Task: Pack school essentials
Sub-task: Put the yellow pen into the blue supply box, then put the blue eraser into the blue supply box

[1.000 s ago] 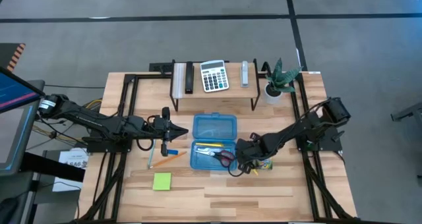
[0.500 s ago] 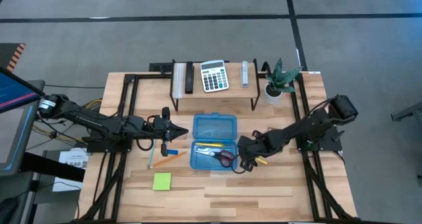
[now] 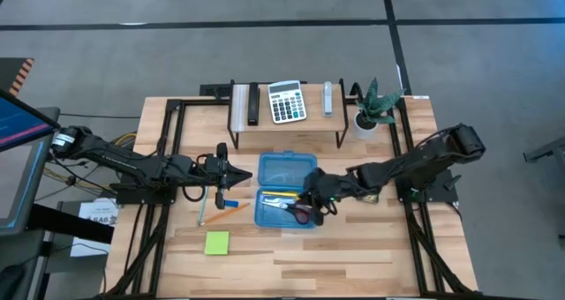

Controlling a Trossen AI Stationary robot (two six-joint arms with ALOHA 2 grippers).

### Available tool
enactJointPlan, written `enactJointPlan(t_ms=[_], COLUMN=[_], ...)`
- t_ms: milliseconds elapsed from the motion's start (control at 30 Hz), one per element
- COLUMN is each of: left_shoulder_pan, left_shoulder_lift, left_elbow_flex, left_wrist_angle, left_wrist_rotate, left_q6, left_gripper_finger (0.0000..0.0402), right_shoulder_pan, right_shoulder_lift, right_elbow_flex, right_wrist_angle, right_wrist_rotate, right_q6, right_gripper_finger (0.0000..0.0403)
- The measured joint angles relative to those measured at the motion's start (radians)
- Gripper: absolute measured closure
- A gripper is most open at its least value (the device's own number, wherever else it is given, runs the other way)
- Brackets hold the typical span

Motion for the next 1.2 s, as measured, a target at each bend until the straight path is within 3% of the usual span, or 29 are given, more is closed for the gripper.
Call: enactJointPlan(t_ms=[267,433,633,933,1200], left_shoulder_pan=[0.0,0.0,0.0,0.0,0.0], left_shoulder_lift=[0.002,0.002,0.002,0.002,0.002], left_elbow_flex=[0.001,0.0,0.0,0.0,0.0], left_wrist_angle=[-0.002,-0.016,-0.026,-0.024,-0.073], left_wrist_rotate=[0.0,0.001,0.001,0.001,0.0], left_q6=[0.001,0.001,0.002,0.002,-0.002], left_gripper_finger=[0.04,0.04,0.04,0.04,0.04], right_shoulder_pan=[-0.039,-0.045,-0.045,-0.041,0.031], right_shoulder_lift=[0.194,0.285,0.358,0.301,0.12], right_elbow_flex=[0.173,0.296,0.38,0.384,0.32], right_wrist_angle=[-0.008,-0.139,-0.253,-0.355,-0.371], right_wrist_rotate=[-0.102,-0.125,-0.125,-0.114,0.028], right_q6=[-0.1,-0.145,-0.162,-0.16,-0.136], right_gripper_finger=[0.0356,0.0352,0.0311,0.0219,0.0217])
